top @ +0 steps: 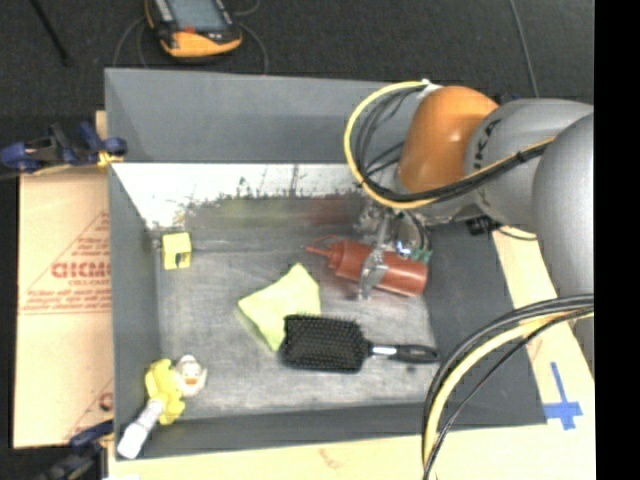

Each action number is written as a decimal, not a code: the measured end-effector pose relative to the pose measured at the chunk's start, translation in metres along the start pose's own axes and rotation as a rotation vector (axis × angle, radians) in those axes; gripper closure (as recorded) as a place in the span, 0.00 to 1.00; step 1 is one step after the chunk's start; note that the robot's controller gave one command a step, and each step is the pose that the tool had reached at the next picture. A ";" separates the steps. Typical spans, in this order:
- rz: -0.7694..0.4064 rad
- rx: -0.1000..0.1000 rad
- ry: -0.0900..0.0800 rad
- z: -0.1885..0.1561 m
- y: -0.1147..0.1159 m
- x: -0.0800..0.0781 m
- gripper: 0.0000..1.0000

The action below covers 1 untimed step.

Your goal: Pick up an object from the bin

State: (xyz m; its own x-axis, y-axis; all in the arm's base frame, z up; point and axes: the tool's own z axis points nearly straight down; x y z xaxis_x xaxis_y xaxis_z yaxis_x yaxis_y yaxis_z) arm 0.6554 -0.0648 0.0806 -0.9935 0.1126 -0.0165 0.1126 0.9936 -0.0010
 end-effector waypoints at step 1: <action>0.030 -0.001 0.009 -0.012 0.002 0.001 1.00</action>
Offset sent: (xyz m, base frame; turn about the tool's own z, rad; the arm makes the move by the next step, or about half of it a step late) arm 0.0000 0.0000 0.0000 0.0000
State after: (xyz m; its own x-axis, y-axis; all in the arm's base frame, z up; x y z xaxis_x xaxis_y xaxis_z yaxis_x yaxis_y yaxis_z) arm 0.6542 -0.0623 0.0925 -0.9898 0.1422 -0.0075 0.1422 0.9898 0.0005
